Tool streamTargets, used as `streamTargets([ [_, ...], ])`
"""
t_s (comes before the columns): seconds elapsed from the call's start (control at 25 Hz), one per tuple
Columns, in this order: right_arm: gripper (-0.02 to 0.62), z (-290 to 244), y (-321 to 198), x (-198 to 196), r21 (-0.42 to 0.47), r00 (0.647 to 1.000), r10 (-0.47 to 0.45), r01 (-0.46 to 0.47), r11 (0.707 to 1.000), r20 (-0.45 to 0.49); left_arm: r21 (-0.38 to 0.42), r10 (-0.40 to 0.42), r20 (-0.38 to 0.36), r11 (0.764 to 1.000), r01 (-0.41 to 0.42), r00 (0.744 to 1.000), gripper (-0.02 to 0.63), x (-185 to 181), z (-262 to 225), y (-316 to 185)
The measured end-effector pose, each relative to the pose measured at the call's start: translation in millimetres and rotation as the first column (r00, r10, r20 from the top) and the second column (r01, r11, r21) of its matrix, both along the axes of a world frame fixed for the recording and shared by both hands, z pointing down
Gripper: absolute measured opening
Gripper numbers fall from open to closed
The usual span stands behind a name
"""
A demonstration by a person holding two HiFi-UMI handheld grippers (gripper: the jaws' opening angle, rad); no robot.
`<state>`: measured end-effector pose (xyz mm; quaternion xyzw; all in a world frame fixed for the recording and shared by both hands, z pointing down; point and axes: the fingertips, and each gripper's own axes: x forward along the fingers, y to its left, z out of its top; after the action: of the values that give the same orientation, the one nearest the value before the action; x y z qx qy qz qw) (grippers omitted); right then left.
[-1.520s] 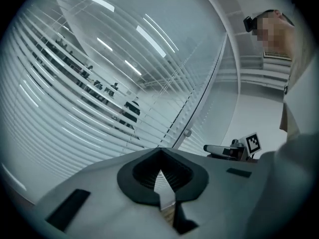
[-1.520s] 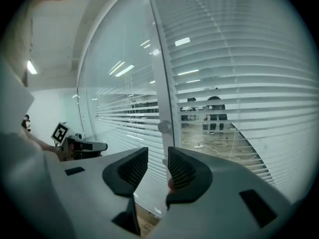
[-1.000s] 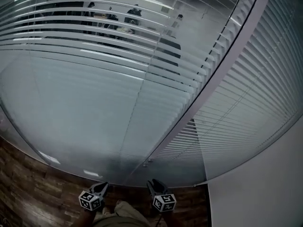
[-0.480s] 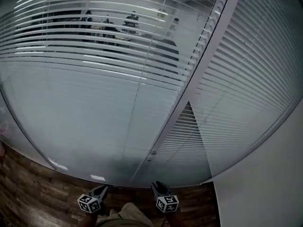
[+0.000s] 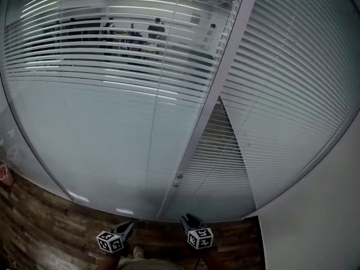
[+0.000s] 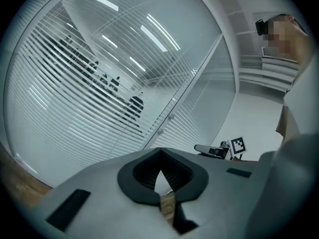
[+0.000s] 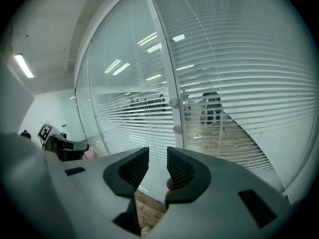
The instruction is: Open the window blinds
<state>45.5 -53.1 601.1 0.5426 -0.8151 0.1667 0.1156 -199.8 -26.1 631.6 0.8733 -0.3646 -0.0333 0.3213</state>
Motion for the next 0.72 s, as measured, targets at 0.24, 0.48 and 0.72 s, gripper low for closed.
streamTargets([
  [0.24,0.120,-19,35,16,0.005,0.998,-0.046,0.046,0.999,0.030,-0.021,0.018,0.001,1.000,-0.018,1.000,0.012,39,-7,49],
  [0.48,0.120,-39,82,40,-0.025,0.995,-0.039,0.042,0.999,0.091,-0.027,0.084,0.003,0.996,-0.084,0.996,0.012,93,-35,101],
  [0.72,0.120,-25,117,53,-0.032,0.994,-0.061,0.064,0.997,0.086,-0.022,0.109,0.015,0.994,-0.108,0.994,0.012,132,-35,143],
])
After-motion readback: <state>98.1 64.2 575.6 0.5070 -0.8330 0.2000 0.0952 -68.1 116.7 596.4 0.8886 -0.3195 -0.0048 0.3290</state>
